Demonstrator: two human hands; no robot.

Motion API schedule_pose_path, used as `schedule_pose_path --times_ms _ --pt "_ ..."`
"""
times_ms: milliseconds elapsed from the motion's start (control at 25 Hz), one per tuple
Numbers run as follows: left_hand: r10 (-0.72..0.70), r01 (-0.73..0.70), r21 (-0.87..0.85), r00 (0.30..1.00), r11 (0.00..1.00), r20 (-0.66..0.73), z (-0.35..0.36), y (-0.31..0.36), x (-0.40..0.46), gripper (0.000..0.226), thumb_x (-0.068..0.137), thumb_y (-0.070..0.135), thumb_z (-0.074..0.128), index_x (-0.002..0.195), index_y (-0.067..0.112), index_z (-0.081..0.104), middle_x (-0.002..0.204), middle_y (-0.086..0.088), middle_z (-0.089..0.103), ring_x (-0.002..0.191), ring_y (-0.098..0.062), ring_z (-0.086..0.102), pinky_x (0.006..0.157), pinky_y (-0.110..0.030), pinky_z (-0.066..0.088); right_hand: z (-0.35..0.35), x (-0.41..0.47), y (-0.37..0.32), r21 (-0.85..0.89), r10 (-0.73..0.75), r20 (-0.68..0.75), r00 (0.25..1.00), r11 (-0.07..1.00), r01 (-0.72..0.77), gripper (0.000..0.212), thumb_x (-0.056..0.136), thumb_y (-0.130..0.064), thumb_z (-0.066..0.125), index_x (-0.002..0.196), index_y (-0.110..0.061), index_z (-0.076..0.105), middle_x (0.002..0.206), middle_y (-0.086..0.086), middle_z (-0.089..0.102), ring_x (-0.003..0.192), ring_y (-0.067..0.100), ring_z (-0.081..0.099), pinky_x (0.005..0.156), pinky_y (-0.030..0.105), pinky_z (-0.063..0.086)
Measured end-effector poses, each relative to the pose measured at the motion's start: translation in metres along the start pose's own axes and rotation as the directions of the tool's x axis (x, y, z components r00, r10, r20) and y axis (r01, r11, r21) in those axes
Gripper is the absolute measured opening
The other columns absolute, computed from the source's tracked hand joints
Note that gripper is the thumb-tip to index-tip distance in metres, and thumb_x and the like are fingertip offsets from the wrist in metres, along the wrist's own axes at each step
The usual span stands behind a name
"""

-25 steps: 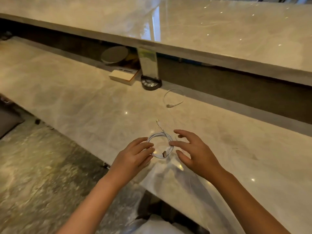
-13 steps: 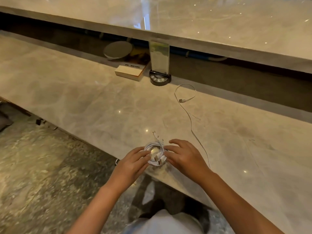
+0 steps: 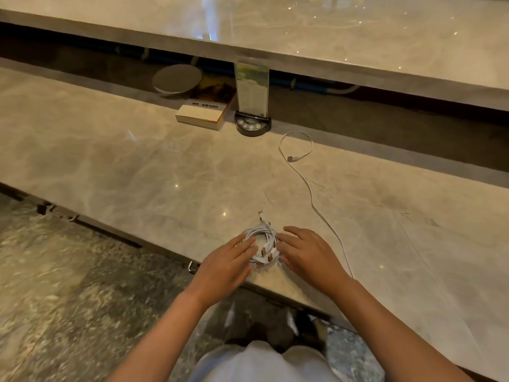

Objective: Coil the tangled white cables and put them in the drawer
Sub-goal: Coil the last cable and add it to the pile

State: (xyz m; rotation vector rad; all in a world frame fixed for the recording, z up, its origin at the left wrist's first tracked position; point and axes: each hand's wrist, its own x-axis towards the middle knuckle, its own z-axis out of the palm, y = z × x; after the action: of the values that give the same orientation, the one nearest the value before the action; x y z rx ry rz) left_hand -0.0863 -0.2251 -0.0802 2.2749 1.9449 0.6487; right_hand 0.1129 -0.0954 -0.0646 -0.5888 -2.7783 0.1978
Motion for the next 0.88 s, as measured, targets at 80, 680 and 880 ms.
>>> schedule_pose_path --times_ms 80,680,880 --pt "0.029 -0.030 0.029 0.999 0.999 0.034 -0.003 -0.001 0.002 0.041 0.096 0.035 0.040 0.126 0.013 0.058 0.135 -0.006 0.055 0.129 -0.025 0.047 0.095 -0.036 0.050 0.003 0.000 0.000 -0.018 -0.011 0.016 1.000 1.000 0.011 0.030 0.068 -0.017 0.078 0.097 -0.014 0.069 0.111 0.004 0.069 0.106 0.029 0.063 0.080 0.038 0.052" --pt "0.465 -0.467 -0.087 0.884 0.880 -0.047 0.042 0.139 0.099 0.036 0.079 0.023 0.062 0.111 0.007 0.065 0.103 -0.012 0.069 0.094 -0.030 0.063 0.078 -0.038 0.053 -0.069 -0.171 0.009 -0.139 0.536 -0.224 0.814 0.809 -0.571 0.029 0.084 -0.029 0.053 0.100 -0.014 0.070 0.108 0.006 0.069 0.105 0.026 0.056 0.087 0.039 0.047" --pt "0.549 -0.528 -0.151 0.790 0.836 0.274 0.097 0.177 0.084 0.046 0.059 0.021 0.083 0.100 0.012 0.066 0.102 -0.012 0.067 0.091 -0.030 0.065 0.076 -0.040 0.052 -0.067 -0.245 -0.006 -0.138 0.692 -0.080 0.717 0.705 -0.696 0.041 0.078 -0.050 0.050 0.100 -0.020 0.068 0.107 0.001 0.067 0.104 0.025 0.060 0.085 0.036 0.047"
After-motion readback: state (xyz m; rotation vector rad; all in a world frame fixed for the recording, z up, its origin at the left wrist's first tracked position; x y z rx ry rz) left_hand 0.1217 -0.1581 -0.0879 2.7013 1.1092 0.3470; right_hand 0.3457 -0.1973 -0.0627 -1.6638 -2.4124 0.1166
